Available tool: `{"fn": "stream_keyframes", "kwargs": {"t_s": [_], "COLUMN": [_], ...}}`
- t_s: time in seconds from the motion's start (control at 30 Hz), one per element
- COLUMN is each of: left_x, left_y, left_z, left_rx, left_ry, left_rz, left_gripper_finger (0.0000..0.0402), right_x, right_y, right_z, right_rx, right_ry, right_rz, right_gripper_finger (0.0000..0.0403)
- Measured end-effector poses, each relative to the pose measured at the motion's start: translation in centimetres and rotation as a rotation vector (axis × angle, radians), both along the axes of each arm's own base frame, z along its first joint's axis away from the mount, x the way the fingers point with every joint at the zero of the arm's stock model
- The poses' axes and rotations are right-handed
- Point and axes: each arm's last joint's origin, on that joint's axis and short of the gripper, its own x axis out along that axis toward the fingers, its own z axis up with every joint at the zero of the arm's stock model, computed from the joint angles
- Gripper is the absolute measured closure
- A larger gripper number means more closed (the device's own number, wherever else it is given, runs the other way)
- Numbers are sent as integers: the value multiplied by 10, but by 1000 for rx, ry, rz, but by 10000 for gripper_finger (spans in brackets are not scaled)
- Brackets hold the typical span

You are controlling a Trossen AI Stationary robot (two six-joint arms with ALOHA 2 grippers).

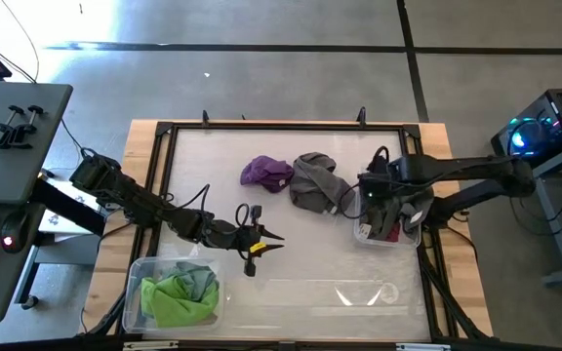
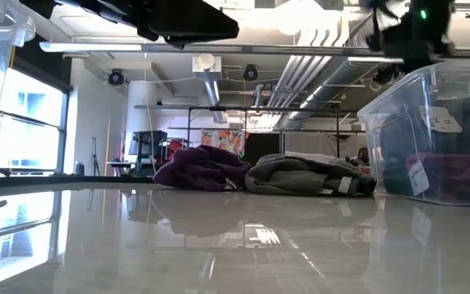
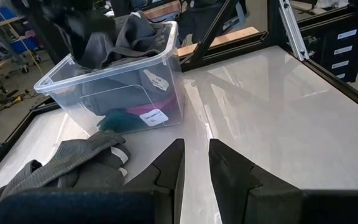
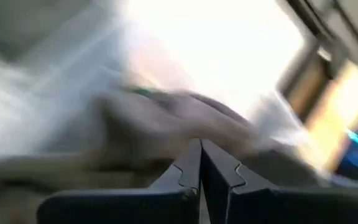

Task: Sort microfiber towel by color & place in baskets
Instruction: Put the gray microfiber towel into the top transparent bin

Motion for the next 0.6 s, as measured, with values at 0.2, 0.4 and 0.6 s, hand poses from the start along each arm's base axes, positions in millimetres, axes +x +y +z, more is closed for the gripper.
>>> {"fn": "stream_keyframes", "kwargs": {"t_s": [0.2, 0.4, 0.6], "left_x": [0, 0, 0], "left_y": [0, 0, 0], "left_z": [0, 0, 0], "left_rx": [0, 0, 0], "left_ry": [0, 0, 0], "left_rz": [0, 0, 0], "left_gripper_finger": [342, 342, 342], "right_x": [34, 62, 67], "right_y": [27, 43, 49], "right_z": [20, 8, -17], "right_rx": [39, 282, 461], "right_ry": [-359, -457, -255], "right_rz": [203, 362, 330], "right_gripper_finger": [402, 402, 402]}}
